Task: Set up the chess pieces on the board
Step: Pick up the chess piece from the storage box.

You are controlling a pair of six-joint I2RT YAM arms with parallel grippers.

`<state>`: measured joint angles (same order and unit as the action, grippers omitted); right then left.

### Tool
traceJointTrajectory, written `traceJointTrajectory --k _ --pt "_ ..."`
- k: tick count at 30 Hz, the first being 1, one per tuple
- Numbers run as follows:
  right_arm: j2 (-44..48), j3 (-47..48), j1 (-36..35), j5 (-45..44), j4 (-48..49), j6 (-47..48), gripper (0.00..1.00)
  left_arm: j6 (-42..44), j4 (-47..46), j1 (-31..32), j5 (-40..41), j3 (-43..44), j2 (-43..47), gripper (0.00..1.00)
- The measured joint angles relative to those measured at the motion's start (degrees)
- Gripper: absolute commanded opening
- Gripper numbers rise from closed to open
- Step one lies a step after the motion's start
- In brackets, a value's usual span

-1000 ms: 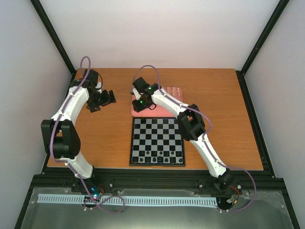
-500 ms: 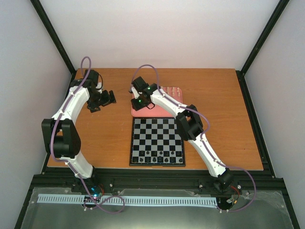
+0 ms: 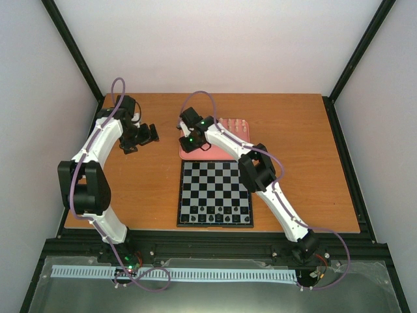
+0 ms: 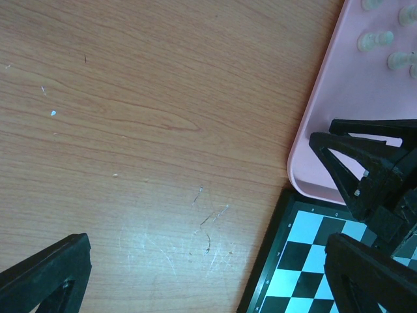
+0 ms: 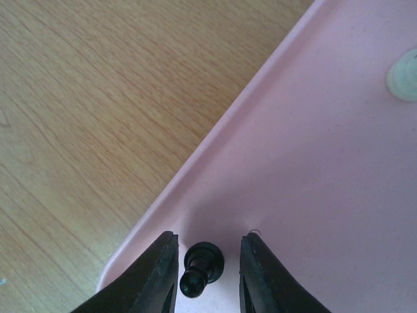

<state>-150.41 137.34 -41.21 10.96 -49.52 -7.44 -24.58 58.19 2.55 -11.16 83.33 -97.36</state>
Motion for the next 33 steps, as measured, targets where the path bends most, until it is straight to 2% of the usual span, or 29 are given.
traceJointTrajectory --k 7,19,27,33 --pt "-0.4 1.2 0.1 0.0 0.0 -0.4 0.23 0.0 0.0 0.0 0.0 0.1 -0.2 1.0" --pt "-0.5 1.4 0.4 -0.1 -0.5 -0.6 0.03 0.0 0.0 0.0 -0.5 0.5 -0.8 1.0" --pt "0.4 0.8 0.4 -1.1 -1.9 -0.2 0.03 0.0 0.1 0.0 -0.7 0.5 -0.8 1.0" --pt "11.7 -9.9 -0.3 -1.5 -2.1 0.3 0.03 0.0 0.1 0.0 -0.7 0.5 -0.8 1.0"
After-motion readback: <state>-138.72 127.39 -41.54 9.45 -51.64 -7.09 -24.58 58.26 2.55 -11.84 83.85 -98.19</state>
